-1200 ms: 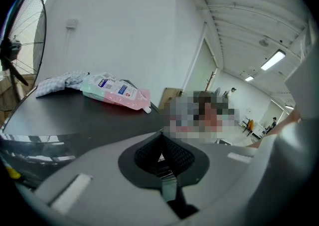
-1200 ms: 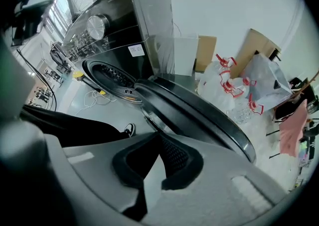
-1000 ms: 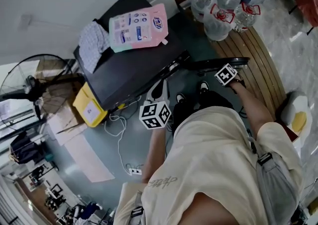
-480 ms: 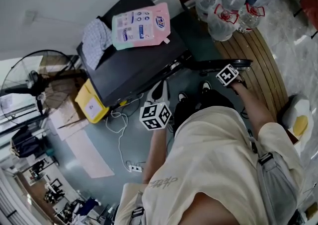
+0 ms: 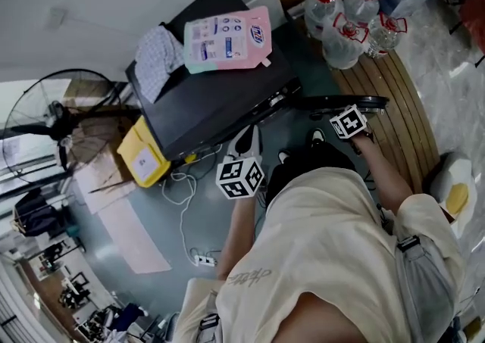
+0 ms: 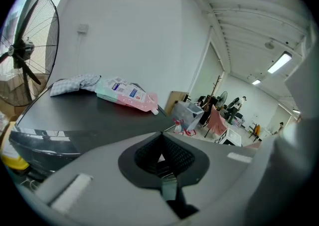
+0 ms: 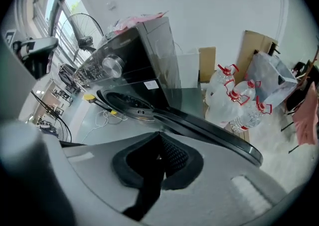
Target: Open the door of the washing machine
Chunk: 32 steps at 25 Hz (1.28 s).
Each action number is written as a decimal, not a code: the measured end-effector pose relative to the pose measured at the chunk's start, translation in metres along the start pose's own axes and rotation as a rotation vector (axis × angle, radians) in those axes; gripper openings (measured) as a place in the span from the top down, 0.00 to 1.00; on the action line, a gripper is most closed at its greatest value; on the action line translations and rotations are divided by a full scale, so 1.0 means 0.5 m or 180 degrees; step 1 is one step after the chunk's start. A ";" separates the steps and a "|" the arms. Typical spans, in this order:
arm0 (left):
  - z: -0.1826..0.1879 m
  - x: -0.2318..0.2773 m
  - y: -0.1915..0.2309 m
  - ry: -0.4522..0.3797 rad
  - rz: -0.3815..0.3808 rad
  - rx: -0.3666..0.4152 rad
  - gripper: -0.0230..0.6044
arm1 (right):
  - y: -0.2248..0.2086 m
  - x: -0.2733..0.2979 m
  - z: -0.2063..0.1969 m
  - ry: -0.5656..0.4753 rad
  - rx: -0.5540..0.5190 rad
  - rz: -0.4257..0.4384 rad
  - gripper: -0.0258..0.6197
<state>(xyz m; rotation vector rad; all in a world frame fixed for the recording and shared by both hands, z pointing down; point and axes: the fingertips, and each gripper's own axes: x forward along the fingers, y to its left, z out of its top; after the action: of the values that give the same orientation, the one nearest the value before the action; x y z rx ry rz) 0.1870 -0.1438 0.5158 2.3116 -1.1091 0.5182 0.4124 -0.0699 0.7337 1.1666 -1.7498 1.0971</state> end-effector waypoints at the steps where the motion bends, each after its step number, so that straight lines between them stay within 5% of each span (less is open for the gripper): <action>1: 0.007 -0.008 0.007 -0.0025 0.0007 0.0004 0.94 | 0.017 -0.012 0.008 -0.0063 -0.0001 0.0006 0.96; 22: 0.133 -0.210 0.175 -0.0868 0.0447 -0.0137 0.94 | 0.371 -0.347 0.441 -0.2116 -0.1300 0.0547 0.96; 28: 0.223 -0.281 0.206 -0.1242 0.0576 0.0085 0.94 | 0.417 -0.446 0.515 -0.2672 -0.1648 0.0351 0.96; 32: 0.277 -0.314 0.193 -0.1432 0.0439 0.0130 0.94 | 0.437 -0.486 0.550 -0.2888 -0.1722 0.0314 0.96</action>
<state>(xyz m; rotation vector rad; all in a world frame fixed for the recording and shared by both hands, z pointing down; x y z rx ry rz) 0.0329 -0.1839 0.3490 2.4669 -1.4821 0.0633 0.2459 -0.2045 0.3645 1.3100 -2.5760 0.0401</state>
